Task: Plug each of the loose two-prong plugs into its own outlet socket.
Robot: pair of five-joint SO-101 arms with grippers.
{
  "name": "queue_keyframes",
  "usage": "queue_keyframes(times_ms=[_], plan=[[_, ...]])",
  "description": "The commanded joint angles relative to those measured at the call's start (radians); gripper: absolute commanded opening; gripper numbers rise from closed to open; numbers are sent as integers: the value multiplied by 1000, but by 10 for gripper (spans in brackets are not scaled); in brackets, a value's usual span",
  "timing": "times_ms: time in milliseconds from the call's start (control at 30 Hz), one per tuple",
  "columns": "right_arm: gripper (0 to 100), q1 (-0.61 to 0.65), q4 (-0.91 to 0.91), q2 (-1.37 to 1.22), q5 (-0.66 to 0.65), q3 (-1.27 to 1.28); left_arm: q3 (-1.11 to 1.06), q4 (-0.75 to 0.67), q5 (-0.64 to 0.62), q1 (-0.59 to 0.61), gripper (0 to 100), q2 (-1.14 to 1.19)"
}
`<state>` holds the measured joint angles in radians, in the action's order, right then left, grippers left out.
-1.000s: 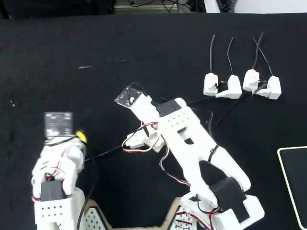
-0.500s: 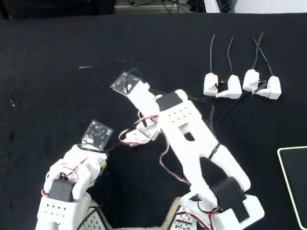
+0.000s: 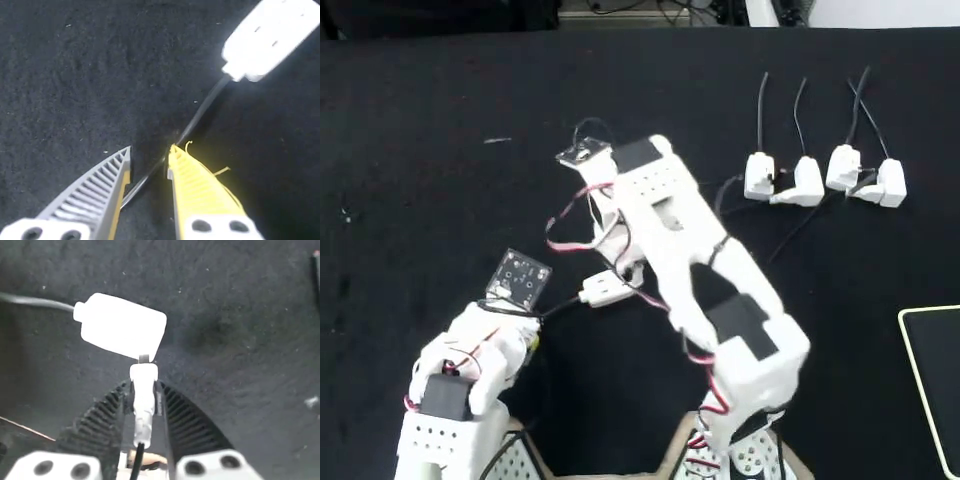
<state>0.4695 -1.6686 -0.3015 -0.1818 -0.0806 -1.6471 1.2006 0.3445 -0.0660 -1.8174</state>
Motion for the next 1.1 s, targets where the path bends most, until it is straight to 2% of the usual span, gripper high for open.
queue_keyframes(times_ms=[0, 800, 1067], plan=[[10, -18, -71, -28, 83, -134, 22, 0, 8, 24, 130, -6], [10, -17, -18, -107, 204, -150, 22, 0, 9, 30, 130, -6], [10, 25, -20, -110, 255, -145, 22, 0, 9, 30, 130, -6]])
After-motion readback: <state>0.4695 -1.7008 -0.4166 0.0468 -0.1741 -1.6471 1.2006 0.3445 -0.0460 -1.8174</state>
